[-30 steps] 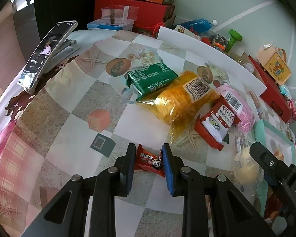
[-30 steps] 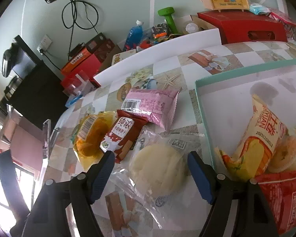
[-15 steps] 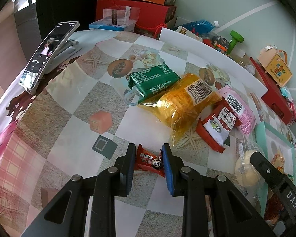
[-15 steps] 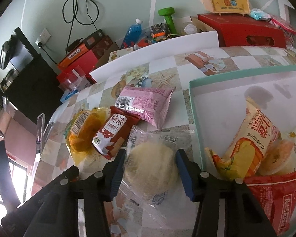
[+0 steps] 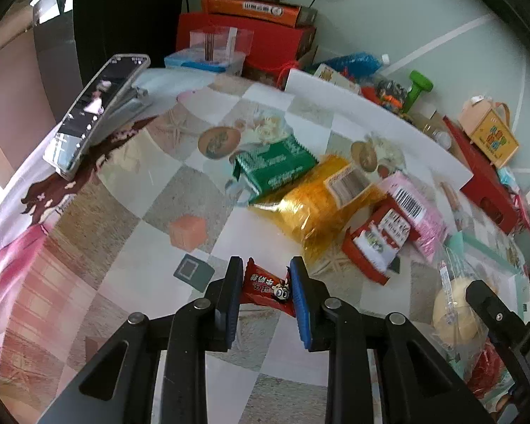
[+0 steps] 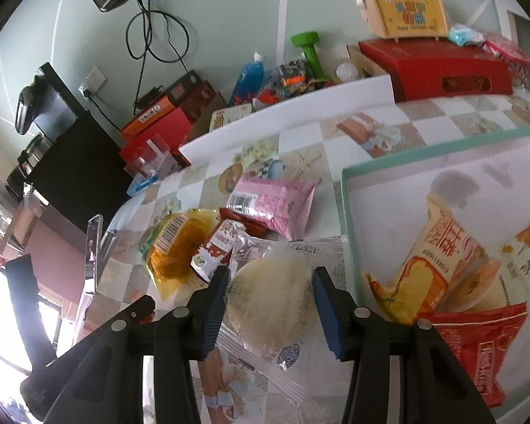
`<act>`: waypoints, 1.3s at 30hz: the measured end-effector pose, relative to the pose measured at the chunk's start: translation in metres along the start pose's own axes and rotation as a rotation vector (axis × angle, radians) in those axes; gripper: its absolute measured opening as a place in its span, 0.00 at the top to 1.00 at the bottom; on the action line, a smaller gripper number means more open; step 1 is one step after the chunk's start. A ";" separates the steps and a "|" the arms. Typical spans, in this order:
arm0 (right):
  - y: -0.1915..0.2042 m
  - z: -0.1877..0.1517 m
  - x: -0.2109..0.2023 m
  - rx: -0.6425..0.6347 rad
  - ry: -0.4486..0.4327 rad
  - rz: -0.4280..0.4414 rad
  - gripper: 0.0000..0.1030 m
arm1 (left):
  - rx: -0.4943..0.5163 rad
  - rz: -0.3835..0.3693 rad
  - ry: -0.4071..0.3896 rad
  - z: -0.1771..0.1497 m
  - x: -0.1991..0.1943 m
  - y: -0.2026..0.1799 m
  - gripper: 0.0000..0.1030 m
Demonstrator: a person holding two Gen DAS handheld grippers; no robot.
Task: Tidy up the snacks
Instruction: 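Carry the candy packet and bagged bun over the tray and open both grippers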
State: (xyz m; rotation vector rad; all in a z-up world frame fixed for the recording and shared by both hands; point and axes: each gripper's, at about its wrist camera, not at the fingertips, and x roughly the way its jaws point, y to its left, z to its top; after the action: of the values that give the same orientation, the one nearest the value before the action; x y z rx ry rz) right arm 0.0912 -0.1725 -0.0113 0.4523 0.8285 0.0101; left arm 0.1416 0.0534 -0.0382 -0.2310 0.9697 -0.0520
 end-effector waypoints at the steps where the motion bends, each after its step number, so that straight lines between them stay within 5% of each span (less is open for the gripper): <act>1: 0.000 0.001 -0.001 -0.002 -0.001 0.000 0.51 | 0.000 -0.002 -0.006 0.000 -0.002 0.000 0.73; 15: -0.013 0.013 -0.040 0.028 -0.087 0.017 0.51 | 0.037 -0.070 -0.093 0.012 -0.032 -0.031 0.73; 26: -0.091 0.035 -0.102 0.169 -0.236 -0.132 0.51 | 0.177 -0.205 -0.133 0.005 -0.048 -0.108 0.73; 39: -0.165 0.039 -0.135 0.282 -0.289 -0.270 0.51 | 0.396 -0.312 -0.139 -0.021 -0.051 -0.207 0.73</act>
State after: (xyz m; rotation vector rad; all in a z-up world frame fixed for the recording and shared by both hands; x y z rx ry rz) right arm -0.0001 -0.3617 0.0422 0.5873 0.6017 -0.4172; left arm 0.1077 -0.1442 0.0370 -0.0182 0.7597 -0.5029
